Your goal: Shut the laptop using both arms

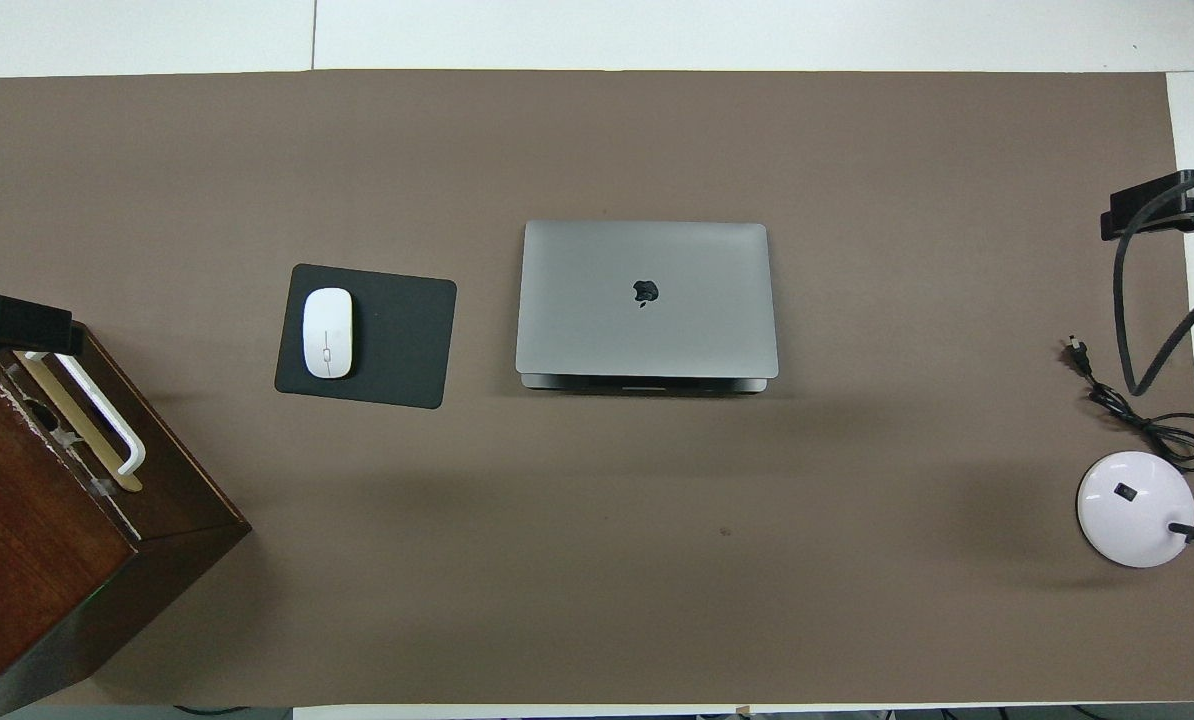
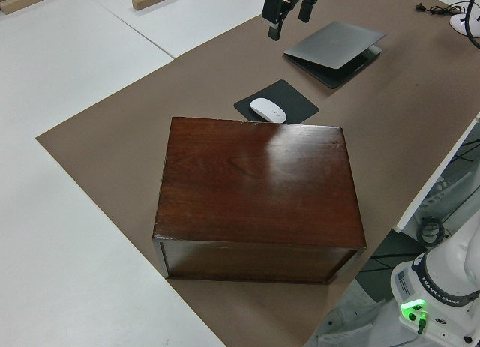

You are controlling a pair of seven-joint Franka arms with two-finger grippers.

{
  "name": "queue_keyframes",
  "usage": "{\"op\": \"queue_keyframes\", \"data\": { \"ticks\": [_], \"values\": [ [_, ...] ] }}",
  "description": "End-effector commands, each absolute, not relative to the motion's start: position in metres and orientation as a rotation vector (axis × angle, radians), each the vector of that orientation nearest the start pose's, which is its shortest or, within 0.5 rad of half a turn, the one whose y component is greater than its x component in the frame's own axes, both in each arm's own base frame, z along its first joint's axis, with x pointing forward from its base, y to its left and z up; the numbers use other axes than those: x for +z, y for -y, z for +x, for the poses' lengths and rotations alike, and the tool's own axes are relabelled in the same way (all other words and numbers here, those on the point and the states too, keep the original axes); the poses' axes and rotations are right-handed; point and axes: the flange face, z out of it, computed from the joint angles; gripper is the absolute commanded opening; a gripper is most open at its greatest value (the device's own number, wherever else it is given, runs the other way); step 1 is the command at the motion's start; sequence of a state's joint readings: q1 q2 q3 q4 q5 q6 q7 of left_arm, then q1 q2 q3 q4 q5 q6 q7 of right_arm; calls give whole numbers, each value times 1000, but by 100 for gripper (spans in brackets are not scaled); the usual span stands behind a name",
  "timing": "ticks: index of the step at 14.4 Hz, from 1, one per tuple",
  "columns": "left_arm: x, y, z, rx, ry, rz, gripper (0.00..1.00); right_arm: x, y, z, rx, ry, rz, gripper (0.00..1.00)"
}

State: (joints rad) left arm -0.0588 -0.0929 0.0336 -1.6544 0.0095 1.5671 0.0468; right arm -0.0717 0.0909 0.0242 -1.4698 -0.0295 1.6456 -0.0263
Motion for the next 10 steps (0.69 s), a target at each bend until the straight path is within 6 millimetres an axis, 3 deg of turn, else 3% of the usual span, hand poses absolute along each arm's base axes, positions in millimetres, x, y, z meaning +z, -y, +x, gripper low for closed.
{"op": "queue_keyframes", "data": {
  "ticks": [1,10],
  "values": [
    [636,12,525,-29,-101,-3131,100,626,30,584,-111,-43,-3165,100],
    [627,17,526,-27,-109,-3147,100,618,30,584,-72,-48,-3161,100]
  ]
}}
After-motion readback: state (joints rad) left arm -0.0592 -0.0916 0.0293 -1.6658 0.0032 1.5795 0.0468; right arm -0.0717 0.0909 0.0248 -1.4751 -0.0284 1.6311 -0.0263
